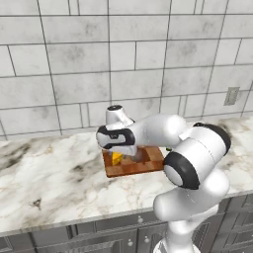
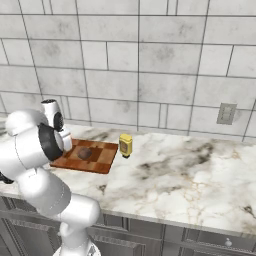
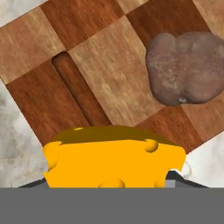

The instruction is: Retrieve the reheated potato from the microwave, then place the potato, cheese, and condiment on the cutting board.

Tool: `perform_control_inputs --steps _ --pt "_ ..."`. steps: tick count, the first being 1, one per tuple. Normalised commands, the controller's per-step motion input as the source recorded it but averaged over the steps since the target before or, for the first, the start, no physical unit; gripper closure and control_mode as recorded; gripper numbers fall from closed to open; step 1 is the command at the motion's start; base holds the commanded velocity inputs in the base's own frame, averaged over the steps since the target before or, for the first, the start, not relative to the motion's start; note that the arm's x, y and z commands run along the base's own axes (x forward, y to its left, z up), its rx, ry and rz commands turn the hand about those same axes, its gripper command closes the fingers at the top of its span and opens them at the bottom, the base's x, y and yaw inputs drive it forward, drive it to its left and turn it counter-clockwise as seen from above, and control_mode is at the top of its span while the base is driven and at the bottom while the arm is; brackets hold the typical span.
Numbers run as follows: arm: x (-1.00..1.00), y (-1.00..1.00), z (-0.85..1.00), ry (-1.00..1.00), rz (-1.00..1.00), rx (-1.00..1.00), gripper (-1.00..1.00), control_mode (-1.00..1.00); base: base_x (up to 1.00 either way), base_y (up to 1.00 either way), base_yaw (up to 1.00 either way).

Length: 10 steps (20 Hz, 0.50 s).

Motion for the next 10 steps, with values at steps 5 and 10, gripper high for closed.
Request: perform_control_inputs --steps 5,10 --pt "0.34 0.0 -0.2 0.0 0.0 0.0 1.0 -1.0 0.0 0.0 0.0" --pt "0.26 0.0 -0.2 0.0 0.0 0.0 1.0 -1.0 0.0 0.0 0.0"
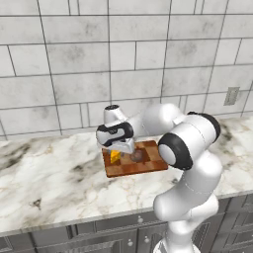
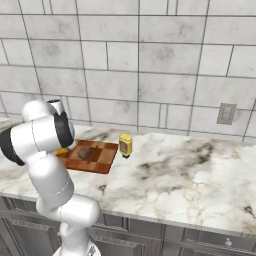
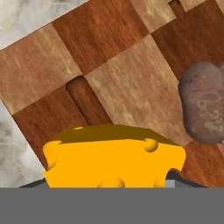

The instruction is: Retrieve the reheated potato from the microwave, then place the potato, cheese, and condiment on the cutting board.

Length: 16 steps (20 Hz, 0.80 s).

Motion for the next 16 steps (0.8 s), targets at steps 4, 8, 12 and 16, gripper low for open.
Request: perform_control_inputs --steps 4,8,12,16 --pt "0.02 0.0 -0.17 0.0 0.0 0.0 1.0 -1.0 0.0 0.0 0.0" --pt "0.01 0.0 -0.21 0.0 0.0 0.0 -1.0 -1.0 0.0 0.0 0.0" --pt "0.03 0.0 -0.14 0.0 0.0 0.0 -1.0 -1.0 0.0 0.0 0.0" --pt "0.0 0.0 0.0 -0.03 0.0 0.0 -1.0 -1.0 0.0 0.0 0.0"
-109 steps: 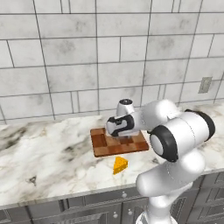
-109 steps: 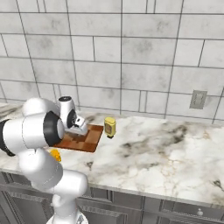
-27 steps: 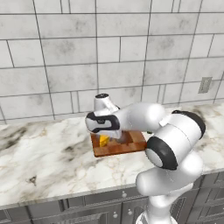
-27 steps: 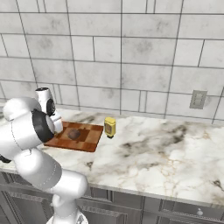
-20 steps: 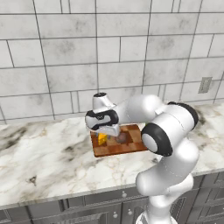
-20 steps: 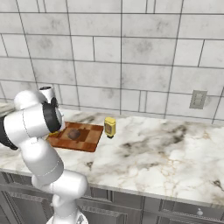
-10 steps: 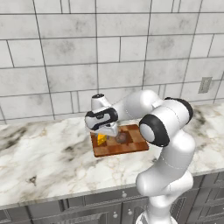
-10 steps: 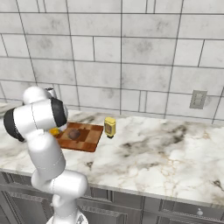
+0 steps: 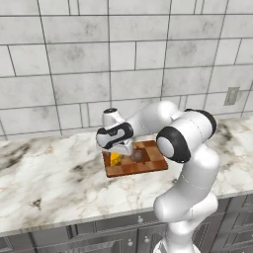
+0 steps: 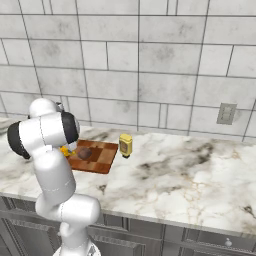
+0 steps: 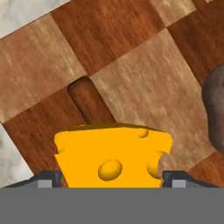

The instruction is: Retrieve the reheated potato from the microwave, then place the potato, cheese, and condiment on the cutting board.

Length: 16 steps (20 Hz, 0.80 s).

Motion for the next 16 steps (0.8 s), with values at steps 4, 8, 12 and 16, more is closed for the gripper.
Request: perform_control_inputs --steps 4,8,12,16 --pt "-0.13 -0.08 0.47 -0.13 0.0 0.0 -1.0 -1.0 0.0 0.0 0.0" --pt "-0.18 -0.33 0.83 -0.1 0.0 0.0 -1.0 -1.0 0.0 0.0 0.0" --pt "-0.5 -0.72 0.71 -0.01 0.0 0.0 -1.0 -1.0 0.0 0.0 0.0" --pt "-0.4 -0.95 0.62 -0.03 0.03 -0.02 -1.0 -1.0 0.0 0.0 0.0"
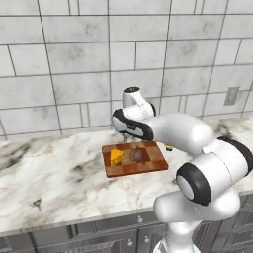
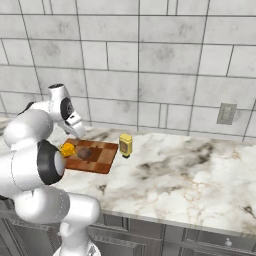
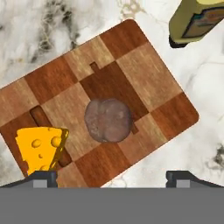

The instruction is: Retrieve the reheated potato from the microwave, then place the potato, cheese, and condiment on the cutting board.

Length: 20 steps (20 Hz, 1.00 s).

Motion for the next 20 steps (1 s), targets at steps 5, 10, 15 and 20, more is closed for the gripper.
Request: perform_control_inputs --steps 5,10,15,20 --pt "-0.03 -0.98 0.51 -0.09 0.21 -0.05 -1.0 -1.0 0.0 0.0 0.0" --pt "0.0 -0.97 0.36 -0.13 0.5 -0.01 -1.0 -1.0 0.0 0.0 0.0" --pt "0.08 -0.78 0.21 -0.04 0.6 0.0 -1.0 -1.0 0.0 0.0 0.0" --pt "0.53 -0.18 0.1 0.0 0.29 -0.02 -1.0 -1.0 0.0 0.0 0.0"
